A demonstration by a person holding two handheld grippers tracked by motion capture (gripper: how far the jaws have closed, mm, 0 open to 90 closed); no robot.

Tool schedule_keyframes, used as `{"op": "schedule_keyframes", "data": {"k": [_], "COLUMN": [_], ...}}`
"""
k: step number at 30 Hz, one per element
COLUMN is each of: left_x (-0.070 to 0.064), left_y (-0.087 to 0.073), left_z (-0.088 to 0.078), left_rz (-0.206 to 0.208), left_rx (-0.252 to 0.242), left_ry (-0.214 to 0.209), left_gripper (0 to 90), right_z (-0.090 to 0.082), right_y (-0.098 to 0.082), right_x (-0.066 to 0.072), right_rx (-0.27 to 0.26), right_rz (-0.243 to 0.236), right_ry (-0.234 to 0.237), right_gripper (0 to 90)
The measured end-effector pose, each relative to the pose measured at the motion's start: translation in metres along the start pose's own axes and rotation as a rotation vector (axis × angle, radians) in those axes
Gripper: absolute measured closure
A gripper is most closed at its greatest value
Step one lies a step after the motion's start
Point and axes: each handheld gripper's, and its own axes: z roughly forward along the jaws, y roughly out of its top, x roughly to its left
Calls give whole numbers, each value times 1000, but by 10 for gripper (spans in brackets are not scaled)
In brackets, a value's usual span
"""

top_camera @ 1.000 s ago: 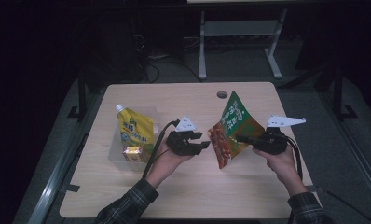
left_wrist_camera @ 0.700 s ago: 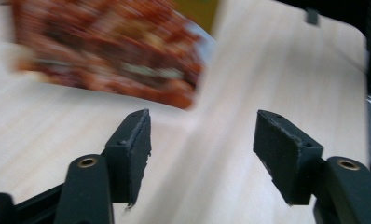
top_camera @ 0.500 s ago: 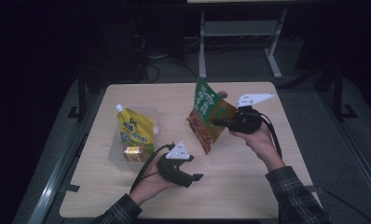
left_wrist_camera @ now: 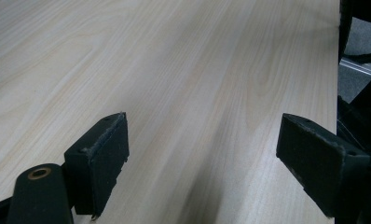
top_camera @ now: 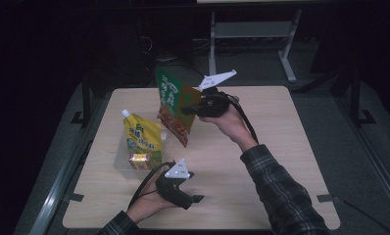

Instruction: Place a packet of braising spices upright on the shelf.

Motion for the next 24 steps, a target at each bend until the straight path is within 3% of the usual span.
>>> {"op": "schedule_keyframes", "data": {"k": [2, 3, 4, 6, 12, 14, 18, 24], "left_x": [0, -1, -1, -3, -6, -4, -3, -2], "left_y": [0, -1, -1, -1, -1, -1, -1, -2], "left_z": [0, 1, 1, 4, 6, 5, 4, 2], "left_rz": [8, 11, 11, 16, 8, 25, 22, 7], "left_rx": [2, 9, 9, 19, 8, 25, 15, 20], "left_ry": [1, -6, -6, -15, -20, -15, -15, -13], "left_gripper": [163, 163, 163, 163, 163, 163, 163, 163], "right_z": [6, 20, 20, 35, 65, 73, 91, 112], "right_y": [5, 14, 14, 22, 36, 39, 38, 22], "right_x": [0, 2, 2, 2, -2, -2, -5, -10], "right_rx": [0, -1, -1, 0, 25, 33, 45, 110], "right_rz": [-6, -18, -18, -23, -61, -60, -57, -49], "right_ry": [5, 15, 15, 28, 24, 27, 18, 3], "right_gripper": [895, 895, 895, 895, 895, 895, 895, 886]}}
